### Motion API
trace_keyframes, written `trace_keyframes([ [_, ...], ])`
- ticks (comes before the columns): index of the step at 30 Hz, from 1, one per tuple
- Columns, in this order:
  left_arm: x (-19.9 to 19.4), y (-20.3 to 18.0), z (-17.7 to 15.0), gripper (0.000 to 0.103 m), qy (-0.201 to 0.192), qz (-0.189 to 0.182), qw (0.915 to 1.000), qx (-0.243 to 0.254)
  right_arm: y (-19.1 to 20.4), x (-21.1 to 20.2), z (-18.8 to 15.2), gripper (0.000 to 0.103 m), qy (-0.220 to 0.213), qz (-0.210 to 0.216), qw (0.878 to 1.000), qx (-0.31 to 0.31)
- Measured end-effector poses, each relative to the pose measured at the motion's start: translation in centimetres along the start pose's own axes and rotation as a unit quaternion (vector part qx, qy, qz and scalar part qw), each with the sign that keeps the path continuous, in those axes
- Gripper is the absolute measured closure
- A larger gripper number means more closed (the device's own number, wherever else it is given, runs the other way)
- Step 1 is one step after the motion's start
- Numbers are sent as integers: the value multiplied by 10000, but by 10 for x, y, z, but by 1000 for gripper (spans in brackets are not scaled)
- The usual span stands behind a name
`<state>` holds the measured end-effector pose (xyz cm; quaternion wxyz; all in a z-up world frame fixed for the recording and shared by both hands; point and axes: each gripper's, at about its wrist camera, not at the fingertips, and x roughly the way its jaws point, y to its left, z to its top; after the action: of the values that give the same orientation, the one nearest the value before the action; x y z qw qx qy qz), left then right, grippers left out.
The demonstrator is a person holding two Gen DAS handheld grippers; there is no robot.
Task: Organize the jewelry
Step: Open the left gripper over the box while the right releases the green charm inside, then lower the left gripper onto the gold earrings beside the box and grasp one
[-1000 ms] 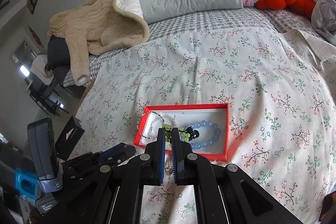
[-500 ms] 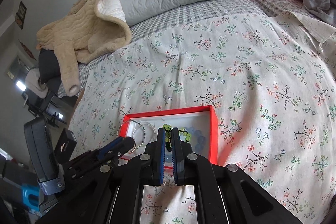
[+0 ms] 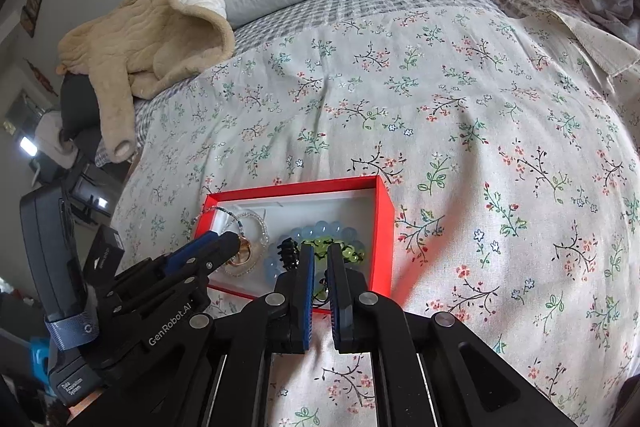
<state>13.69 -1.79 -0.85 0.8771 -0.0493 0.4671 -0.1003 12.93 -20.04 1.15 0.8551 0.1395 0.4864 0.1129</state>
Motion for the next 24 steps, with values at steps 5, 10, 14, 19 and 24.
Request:
trace_keyframes([
  [5,-11,-2,-3,48,-60,93,9998,136,-3,-10,-3,91,-36,42,10000,-14],
  [10,-17,-3,-13,38,-5,220,9993,288,-8,-14,-11,90,65,6,10000,-28],
  [14,-19,-4,-25,32,155,227,9988,411,-11,-15,-20,90,196,-83,9997,-74],
  [19,-20,2,-43,31,336,200,9980,494,-11,-17,-34,90,345,-177,9989,-256],
  [24,-12,19,-56,31,615,317,9965,461,-14,-16,-51,71,481,-401,9967,-510],
])
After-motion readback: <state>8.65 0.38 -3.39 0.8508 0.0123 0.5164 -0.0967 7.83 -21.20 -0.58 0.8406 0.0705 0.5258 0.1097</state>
